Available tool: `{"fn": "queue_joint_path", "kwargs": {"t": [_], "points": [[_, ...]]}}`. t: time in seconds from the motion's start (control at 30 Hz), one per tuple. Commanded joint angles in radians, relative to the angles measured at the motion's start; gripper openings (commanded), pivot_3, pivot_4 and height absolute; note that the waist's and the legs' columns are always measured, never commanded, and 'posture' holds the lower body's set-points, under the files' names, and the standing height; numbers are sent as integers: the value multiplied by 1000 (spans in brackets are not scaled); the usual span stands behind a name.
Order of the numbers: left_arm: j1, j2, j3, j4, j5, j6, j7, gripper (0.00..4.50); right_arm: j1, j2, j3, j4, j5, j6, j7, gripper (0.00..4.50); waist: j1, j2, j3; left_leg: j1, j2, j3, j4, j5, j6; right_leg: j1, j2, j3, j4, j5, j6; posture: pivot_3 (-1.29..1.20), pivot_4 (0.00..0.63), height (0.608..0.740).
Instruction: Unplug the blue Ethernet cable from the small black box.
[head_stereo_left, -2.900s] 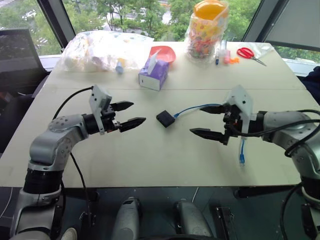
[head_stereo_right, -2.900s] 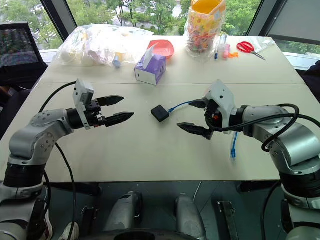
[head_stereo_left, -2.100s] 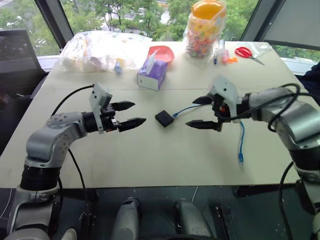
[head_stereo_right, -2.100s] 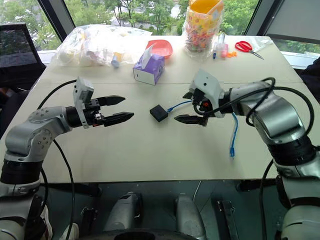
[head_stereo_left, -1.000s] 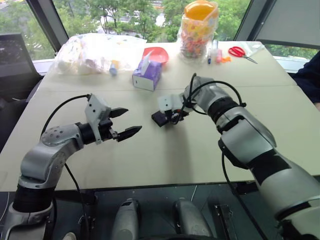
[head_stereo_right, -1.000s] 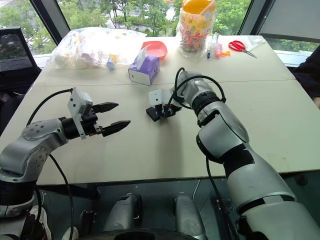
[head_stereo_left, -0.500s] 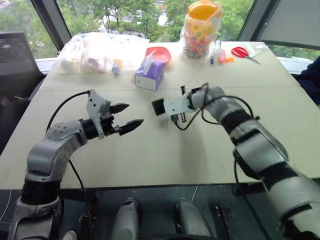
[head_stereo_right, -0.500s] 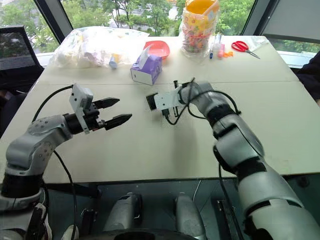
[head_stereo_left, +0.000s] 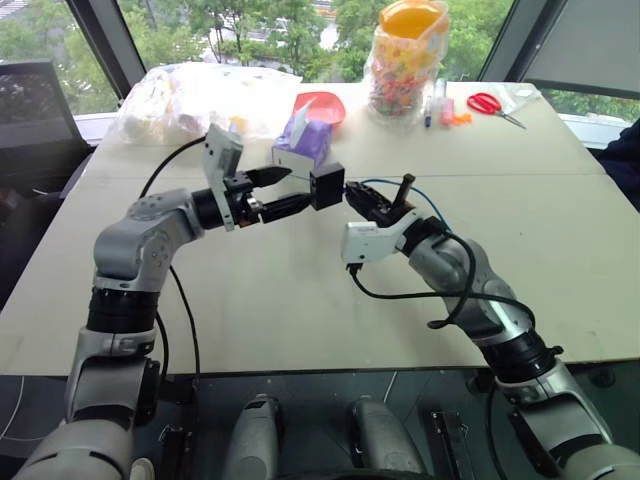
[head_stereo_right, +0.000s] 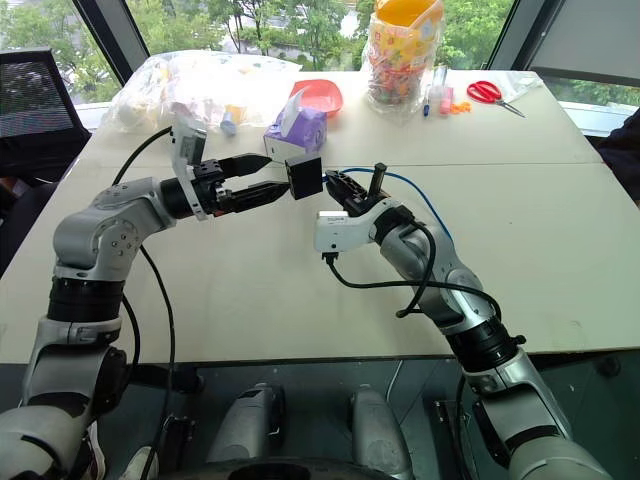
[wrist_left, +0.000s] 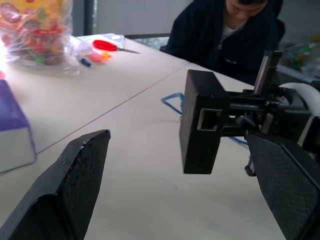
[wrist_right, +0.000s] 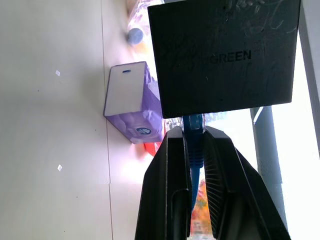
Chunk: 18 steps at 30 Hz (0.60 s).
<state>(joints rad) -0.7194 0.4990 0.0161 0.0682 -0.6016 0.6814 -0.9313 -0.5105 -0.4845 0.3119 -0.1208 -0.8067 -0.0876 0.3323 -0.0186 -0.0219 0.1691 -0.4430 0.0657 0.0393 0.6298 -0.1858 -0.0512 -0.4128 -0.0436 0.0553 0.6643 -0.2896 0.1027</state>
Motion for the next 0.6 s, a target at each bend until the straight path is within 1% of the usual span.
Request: {"fn": "queue_joint_path", "kwargs": {"t": [0.03,0.17,0.3,0.5,0.6], "points": [[-36,0,-7,1,-6,-6,-45,4500,-11,8,-5,-48,-10,6,0,45,0,0,0,0,0,0,0,0,0,0,0,0,0,0,0,0,150,735],[-45,-9,-10,17,10,-20,-53,4500,-14,9,2,-59,-5,4,17,45,1,0,0,0,0,-1,0,0,0,0,0,0,0,0,1,0,150,735],[-53,-36,-10,33,20,-45,-47,4500,0,13,20,-88,-7,2,43,45,3,0,0,0,0,-1,0,0,0,0,0,0,0,1,3,0,150,735],[-47,-53,-46,56,66,-90,-66,4500,14,26,32,-123,-4,11,65,45,3,0,0,0,0,-1,0,0,0,0,0,0,0,1,3,0,150,735],[-49,-62,-54,71,86,-110,-70,3737,16,25,31,-124,-3,9,68,0,3,0,0,0,0,-1,0,0,0,1,0,-1,0,1,2,0,150,735]]}}
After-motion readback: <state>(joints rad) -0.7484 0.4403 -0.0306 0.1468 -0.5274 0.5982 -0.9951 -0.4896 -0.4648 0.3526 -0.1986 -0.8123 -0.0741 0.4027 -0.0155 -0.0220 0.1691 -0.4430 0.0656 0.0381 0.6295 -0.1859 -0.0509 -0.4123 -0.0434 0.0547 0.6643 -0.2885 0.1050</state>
